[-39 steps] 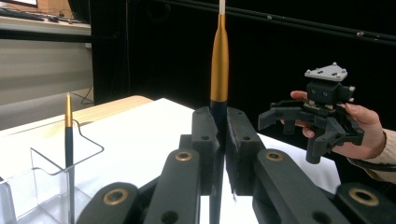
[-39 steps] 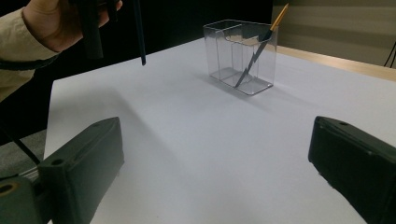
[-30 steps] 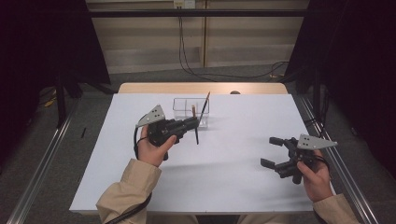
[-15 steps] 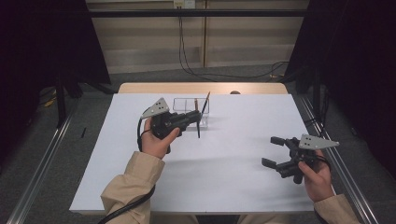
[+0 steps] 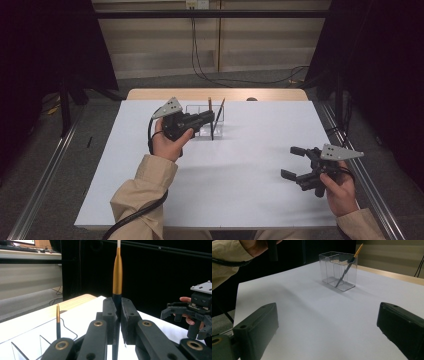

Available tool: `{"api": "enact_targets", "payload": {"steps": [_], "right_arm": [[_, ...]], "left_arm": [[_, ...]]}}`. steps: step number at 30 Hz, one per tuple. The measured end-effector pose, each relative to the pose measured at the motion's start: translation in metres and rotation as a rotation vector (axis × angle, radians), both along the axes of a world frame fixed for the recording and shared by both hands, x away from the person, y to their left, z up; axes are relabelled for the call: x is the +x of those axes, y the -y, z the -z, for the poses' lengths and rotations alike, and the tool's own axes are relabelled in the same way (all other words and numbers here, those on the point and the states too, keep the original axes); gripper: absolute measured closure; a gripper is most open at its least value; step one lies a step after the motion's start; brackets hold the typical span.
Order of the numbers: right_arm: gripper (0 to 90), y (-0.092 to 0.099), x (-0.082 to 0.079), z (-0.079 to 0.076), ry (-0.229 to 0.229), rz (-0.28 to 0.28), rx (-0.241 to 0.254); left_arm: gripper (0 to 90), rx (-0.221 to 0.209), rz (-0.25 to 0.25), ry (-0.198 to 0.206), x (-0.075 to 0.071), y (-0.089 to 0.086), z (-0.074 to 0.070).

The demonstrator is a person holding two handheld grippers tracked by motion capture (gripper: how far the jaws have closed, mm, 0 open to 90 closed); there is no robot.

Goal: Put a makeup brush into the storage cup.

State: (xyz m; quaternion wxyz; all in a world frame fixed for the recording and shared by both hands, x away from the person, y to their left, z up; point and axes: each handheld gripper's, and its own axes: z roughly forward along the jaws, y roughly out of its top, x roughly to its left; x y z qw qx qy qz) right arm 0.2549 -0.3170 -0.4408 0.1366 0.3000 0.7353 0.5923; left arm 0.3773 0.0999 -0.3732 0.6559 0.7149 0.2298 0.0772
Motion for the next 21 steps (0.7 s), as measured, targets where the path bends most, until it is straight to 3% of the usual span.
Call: {"api": "enact_targets", "payload": {"steps": [8, 21], "right_arm": [[3.0, 0.0, -0.001, 0.0, 0.004, -0.006, 0.0], [3.0, 0.0, -0.001, 0.001, 0.004, -0.001, -0.005]], "left_arm": [[83.2, 0.027, -0.012, 0.005, 0.009, 0.003, -0.006], [83.3, 0.032, -0.036, 0.01, 0.021, 0.006, -0.012]]}}
